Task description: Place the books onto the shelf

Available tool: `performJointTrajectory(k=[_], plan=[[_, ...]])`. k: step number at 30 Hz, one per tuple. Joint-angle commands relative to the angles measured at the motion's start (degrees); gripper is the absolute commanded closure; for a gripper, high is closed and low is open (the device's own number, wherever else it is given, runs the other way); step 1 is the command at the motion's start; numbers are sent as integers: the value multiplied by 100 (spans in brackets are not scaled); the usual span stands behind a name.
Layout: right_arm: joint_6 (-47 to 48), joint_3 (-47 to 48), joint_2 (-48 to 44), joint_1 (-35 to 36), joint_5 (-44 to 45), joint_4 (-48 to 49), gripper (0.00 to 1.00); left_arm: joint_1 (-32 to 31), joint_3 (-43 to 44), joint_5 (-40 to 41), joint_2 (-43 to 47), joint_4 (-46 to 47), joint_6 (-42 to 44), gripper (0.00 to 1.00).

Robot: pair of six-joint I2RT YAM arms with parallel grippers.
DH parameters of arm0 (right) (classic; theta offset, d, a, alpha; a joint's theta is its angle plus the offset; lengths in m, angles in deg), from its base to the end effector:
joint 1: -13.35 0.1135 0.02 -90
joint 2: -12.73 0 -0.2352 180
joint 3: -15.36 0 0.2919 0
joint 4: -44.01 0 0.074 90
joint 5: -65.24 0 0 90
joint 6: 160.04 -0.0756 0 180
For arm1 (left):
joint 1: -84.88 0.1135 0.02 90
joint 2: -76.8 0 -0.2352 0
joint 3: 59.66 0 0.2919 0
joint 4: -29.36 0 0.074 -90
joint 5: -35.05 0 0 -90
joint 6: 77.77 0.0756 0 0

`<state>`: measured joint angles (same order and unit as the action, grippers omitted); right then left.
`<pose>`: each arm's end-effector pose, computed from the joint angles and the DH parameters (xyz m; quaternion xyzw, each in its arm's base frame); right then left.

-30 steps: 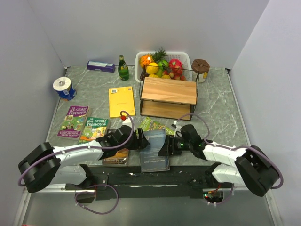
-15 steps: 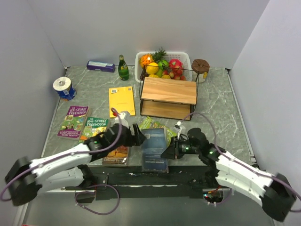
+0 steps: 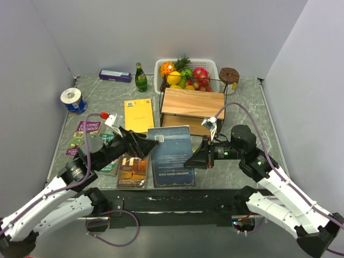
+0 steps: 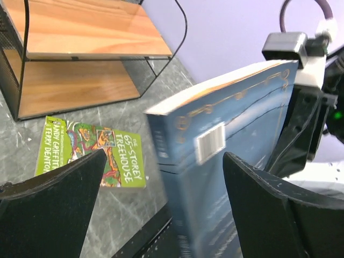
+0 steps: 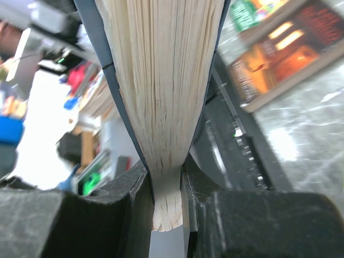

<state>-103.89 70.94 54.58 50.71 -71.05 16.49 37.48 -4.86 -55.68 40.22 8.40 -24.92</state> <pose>0.1663 0.1957 0.3096 -0.2646 0.7158 0.5818 0.2813 0.1738 -0.1904 0.3378 0.0690 0.7205 -0.4676 0.5074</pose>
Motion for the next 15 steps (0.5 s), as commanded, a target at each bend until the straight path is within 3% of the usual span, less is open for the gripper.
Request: performJointTrajectory(k=[1,6,12,15], plan=[[-219,452,8,-150,-1190,766,100,467,-154,-1068,440,48,85,4],[-281,505,87,-151,-1498,881,100,740,-338,-2025,529,444,14,2],[-403,426,113,-151,-1656,1144,100,767,-506,-3046,380,1190,-65,22],[-430,409,122,-142,-1674,1223,100,785,-585,-3477,266,1463,-135,42]])
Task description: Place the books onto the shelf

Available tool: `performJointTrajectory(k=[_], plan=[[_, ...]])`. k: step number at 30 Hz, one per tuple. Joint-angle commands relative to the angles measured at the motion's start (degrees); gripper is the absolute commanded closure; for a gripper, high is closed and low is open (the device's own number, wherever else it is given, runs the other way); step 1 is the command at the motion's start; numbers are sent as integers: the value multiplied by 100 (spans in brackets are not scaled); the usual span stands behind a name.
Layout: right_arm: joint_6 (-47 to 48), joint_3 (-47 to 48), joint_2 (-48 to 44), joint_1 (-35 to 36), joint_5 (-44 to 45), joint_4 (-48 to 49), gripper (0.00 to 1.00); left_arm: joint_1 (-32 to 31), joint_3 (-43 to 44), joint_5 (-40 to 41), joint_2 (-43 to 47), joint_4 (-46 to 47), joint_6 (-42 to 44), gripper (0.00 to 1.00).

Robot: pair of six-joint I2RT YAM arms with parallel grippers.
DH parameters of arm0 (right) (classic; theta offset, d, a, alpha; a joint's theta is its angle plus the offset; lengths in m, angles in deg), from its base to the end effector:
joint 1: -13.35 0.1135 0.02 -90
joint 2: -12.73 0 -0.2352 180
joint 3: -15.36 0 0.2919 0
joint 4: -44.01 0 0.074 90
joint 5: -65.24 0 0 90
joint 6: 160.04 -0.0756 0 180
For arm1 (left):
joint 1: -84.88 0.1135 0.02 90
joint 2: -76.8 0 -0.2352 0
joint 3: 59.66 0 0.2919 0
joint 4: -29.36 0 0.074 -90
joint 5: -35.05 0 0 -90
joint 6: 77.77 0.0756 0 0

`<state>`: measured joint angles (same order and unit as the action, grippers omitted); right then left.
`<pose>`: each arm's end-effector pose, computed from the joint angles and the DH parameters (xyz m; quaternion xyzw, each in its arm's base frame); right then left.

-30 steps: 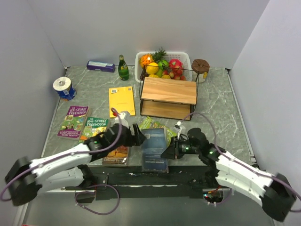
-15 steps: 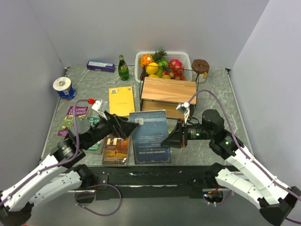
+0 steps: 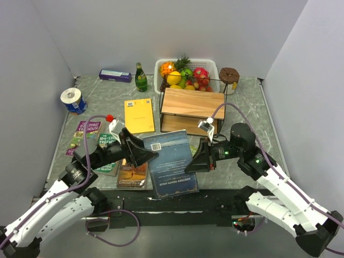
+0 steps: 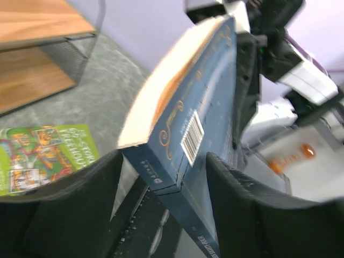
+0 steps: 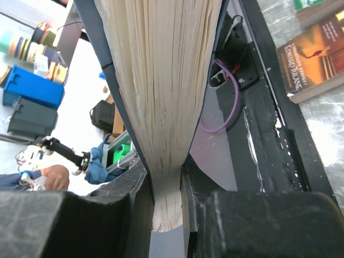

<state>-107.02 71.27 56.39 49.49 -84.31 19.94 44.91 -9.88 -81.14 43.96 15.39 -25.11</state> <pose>0.1594 0.1971 0.3148 -0.3082 0.6760 0.6356 0.2100 0.1650 -0.1818 0.3334 0.1797 0.6667 -0.5630 0.4541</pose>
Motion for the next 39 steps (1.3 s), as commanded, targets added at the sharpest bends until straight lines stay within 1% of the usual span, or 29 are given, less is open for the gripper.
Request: performJointTrajectory(k=[1,2,3,4,5,6,7,8,9,10,11,12,13,14,15,17,18,20,21,22,24,25,28,30,31,33,34,37,39], plan=[[-117,376,-59,-37,-356,878,100,41,-100,-983,-100,799,-133,47],[-109,376,-59,-46,-364,895,100,50,-126,-1010,-91,852,-150,52],[-100,376,-59,-37,-364,878,100,50,-135,-1028,-65,922,-151,68],[-21,411,-59,-46,-269,834,100,59,-135,-1045,-39,949,-159,79],[92,472,-77,-37,-111,442,100,59,-91,-941,-21,949,-168,98],[294,586,-86,-37,230,73,95,59,-39,-818,-3,888,-159,99],[713,848,-103,-37,616,-322,78,68,31,-660,-3,757,-124,99],[822,964,-155,-37,1742,-587,53,59,215,-276,-21,669,-72,99],[893,1095,-182,-37,2450,-1147,45,59,347,41,-73,520,-19,99],[998,1314,-191,-37,3127,-1344,37,59,488,297,-134,284,34,99],[1034,1403,-156,-46,4352,-1459,22,59,820,534,-231,72,182,99],[1017,1500,-104,-46,4947,-1721,18,68,1015,1163,-449,-69,262,99],[1043,1684,-25,-46,5588,-1793,7,59,1199,1439,-582,-183,323,99],[964,1781,219,-37,6160,-1933,1,59,1593,1755,-714,-437,455,99],[877,1878,379,-46,7158,-2013,0,59,1797,2219,-976,-500,499,99],[920,2168,825,-28,7763,-2101,0,59,2331,2513,-1241,-501,753,99],[928,2265,941,-46,8279,-2102,0,59,2500,2601,-1486,-440,859,99],[920,2432,1205,-46,8677,-1874,0,50,3017,2593,-1759,-282,1166,99],[850,2476,1276,-46,8897,-1812,0,50,3212,2593,-2039,-246,1255,99],[867,2572,1372,-46,8960,-1629,1,50,3571,2602,-2190,-194,1438,99],[876,2661,1461,-46,9074,-1487,0,50,3880,2637,-2576,-45,1659,99],[867,2766,1557,-63,9214,-1452,1,50,4134,2846,-2709,-9,1869,99],[920,2915,1637,-116,9496,-1355,0,50,4417,2997,-3157,167,2230,99],[1042,2907,1620,-133,9523,-1240,0,50,4427,2989,-3403,500,2371,99],[1060,2899,1585,-151,9567,-1223,1,50,4296,2971,-3465,840,2537,99],[1148,2829,1549,-256,9576,-1170,1,33,4103,2875,-3632,1220,2688,99],[1148,2819,1523,-291,9593,-1161,1,33,3893,2901,-3685,1596,2854,99],[956,2819,1558,-555,9462,-1257,1,-72,3549,3400,-3940,2160,3196,99],[798,2863,1628,-713,9409,-1301,1,-161,3434,3786,-4185,2714,3391,99]])
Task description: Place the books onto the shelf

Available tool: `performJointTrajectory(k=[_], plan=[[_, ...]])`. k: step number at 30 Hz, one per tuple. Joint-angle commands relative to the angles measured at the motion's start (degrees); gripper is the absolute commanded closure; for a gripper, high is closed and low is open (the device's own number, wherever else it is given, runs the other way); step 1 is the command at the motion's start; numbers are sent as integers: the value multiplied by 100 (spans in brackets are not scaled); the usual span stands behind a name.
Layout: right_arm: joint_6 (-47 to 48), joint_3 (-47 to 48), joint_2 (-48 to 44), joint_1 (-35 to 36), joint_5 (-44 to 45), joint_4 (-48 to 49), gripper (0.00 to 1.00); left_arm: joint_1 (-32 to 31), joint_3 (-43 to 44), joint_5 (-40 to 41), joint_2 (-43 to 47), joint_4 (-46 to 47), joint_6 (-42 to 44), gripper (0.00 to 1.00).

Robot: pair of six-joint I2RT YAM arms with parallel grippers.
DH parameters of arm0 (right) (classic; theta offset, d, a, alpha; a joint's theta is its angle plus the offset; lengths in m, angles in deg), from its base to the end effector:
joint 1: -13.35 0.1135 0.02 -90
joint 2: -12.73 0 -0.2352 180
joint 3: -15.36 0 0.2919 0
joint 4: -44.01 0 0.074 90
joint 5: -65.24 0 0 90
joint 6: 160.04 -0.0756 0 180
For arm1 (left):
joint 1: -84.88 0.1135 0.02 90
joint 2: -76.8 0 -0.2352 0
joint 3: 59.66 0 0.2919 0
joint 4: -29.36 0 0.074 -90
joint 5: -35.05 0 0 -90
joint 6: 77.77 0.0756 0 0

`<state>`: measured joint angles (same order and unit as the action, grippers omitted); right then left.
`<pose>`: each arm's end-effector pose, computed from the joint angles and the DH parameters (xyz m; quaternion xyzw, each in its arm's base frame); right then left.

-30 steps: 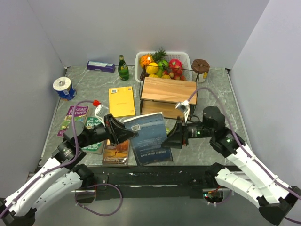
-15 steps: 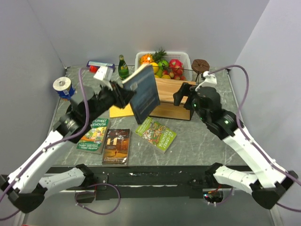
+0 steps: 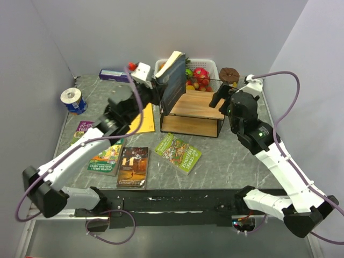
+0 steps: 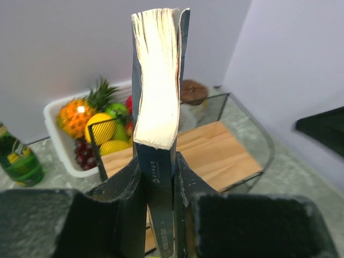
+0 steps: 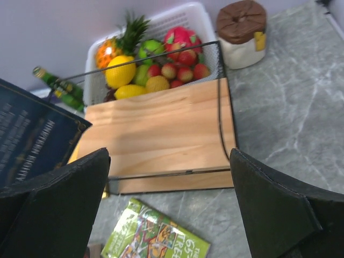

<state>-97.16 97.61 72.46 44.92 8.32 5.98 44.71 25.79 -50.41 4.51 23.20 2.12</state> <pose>0.2801 0.1237 0.3917 0.1425 0.7692 0.0868 0.6168 0.2949 -0.2412 0.4222 0.1430 0.6471 -0.2942 0.6886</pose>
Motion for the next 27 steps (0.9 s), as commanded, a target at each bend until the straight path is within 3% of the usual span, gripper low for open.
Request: performJointTrajectory(k=[1,8,16,27], plan=[[-180,247,109,-318,103,130,1,-176,-142,785,-329,2057,816,99],[-532,151,356,-626,383,244,1,-246,104,1032,-1014,2577,1186,99],[-496,-298,486,-951,94,631,1,-299,-28,1620,-1278,3060,1151,99],[-514,-307,1269,-1338,-609,719,7,-299,367,2007,-1700,2534,1169,99]])
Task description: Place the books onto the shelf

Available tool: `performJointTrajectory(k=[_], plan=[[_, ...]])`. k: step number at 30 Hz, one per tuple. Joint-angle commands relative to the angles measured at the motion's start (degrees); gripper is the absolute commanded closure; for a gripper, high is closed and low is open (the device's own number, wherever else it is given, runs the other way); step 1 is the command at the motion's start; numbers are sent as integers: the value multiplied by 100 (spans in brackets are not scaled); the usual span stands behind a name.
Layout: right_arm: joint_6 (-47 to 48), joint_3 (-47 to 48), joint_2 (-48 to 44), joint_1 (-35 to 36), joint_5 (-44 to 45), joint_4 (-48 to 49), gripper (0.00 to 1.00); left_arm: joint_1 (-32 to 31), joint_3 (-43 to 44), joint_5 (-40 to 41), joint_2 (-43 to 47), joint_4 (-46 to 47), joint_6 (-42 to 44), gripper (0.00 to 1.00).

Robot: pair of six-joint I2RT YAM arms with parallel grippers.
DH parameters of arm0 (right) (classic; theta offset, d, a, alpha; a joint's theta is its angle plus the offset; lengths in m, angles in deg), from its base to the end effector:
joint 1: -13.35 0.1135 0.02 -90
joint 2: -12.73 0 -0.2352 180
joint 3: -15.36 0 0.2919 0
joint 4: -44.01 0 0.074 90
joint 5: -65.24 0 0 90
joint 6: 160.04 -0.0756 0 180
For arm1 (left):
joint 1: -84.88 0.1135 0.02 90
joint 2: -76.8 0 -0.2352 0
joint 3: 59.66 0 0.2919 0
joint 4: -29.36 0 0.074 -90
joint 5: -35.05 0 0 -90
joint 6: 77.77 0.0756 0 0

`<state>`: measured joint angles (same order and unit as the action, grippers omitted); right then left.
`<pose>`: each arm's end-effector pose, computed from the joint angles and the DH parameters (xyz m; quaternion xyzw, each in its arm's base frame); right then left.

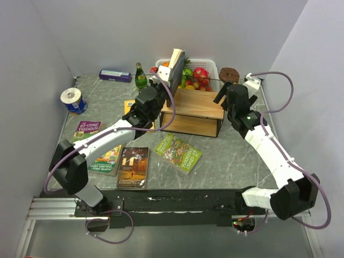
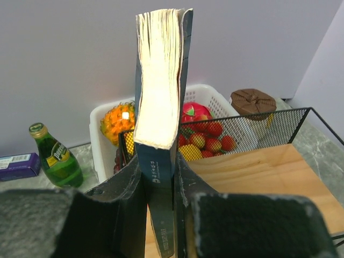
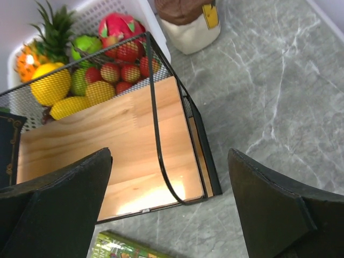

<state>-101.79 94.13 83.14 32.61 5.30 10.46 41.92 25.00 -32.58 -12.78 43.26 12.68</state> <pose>0.3487 0.0817 0.3182 0.2268 0.7954 0.0253 0.5614 0.3498 -0.2865 0.3461 0.0986 0.6466 -0.1530 0.7408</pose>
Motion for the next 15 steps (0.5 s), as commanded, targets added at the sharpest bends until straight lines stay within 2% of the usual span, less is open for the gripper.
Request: performJointTrajectory(k=[1,5,10,15], plan=[[-33,67,271,-107,-343,236,8,-19,464,206,28,448,113,99],[2,94,491,-125,-545,218,12,7,525,329,-7,202,96,99],[-103,-143,430,-116,-809,280,32,103,499,303,37,-185,-264,99],[-174,-495,272,-116,-853,464,33,235,324,286,142,-238,-518,97]])
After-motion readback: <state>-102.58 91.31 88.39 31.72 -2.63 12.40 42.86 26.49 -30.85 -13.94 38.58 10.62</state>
